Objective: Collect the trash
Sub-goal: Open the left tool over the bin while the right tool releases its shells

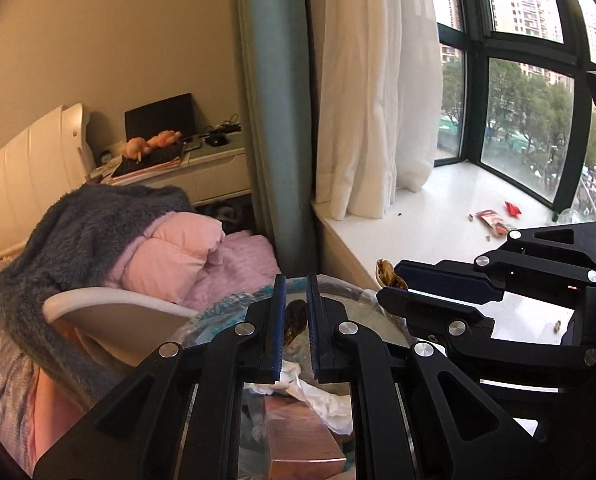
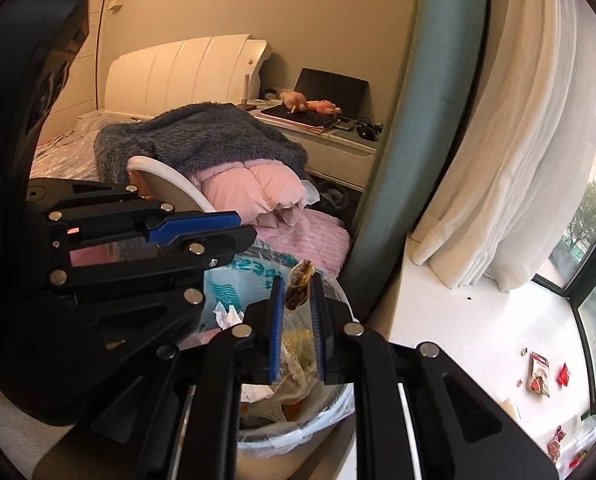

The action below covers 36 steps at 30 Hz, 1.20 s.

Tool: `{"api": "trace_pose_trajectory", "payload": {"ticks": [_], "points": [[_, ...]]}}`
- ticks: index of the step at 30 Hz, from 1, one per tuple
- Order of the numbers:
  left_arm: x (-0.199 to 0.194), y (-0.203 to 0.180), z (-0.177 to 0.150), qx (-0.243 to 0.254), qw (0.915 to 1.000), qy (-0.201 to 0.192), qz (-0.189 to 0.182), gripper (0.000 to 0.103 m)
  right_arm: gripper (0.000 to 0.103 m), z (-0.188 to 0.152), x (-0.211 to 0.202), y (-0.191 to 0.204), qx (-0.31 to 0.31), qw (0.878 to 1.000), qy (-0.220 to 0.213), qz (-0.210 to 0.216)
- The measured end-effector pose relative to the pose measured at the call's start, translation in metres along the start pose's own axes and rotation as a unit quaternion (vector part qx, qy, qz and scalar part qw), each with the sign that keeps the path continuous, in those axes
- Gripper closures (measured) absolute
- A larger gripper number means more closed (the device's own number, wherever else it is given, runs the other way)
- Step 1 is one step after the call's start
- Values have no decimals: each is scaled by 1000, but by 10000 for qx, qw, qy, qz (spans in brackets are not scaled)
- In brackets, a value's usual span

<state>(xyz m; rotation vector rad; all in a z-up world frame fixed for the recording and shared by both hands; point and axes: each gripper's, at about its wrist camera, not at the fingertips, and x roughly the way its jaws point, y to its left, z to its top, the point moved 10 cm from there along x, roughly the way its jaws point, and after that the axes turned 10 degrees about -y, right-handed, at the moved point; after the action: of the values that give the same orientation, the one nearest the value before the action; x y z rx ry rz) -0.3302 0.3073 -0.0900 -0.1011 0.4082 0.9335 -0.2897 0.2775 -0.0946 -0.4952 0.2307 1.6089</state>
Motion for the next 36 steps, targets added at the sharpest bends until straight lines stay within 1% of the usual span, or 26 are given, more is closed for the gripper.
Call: {"api": "trace_pose_trajectory", "payload": {"ticks": [5,13,21,27,28,29,30,32,34,36], "points": [[8,8,1,-59,9999,-10,120,94,89,4,8,2,-141,9998,1,102],[15,12,2,-46,9998,24,198,94,89,2,13,-1,-106,9998,19,173],[19,9,-4,-44,9997,138,193,94,89,-3,12,-4,-44,9996,99,242],[19,9,-11,-56,9995,248,179,93,89,-5,13,-2,-55,9997,131,195],[19,11,-13,-65,9993,287,212,89,88,-7,13,-1,-39,9997,166,196],[20,13,-15,-84,9990,339,267,82,88,-10,13,0,-10,9996,210,196],[20,16,-18,-124,9987,395,302,77,88,-11,14,-1,14,9995,249,172],[22,23,-26,-244,9971,569,440,56,88,-17,16,1,110,9991,358,189],[23,30,-34,-396,9952,733,508,47,88,-19,16,1,152,9989,402,188],[23,32,-40,-455,9943,810,515,47,85,-23,18,3,158,9986,473,170]]}}
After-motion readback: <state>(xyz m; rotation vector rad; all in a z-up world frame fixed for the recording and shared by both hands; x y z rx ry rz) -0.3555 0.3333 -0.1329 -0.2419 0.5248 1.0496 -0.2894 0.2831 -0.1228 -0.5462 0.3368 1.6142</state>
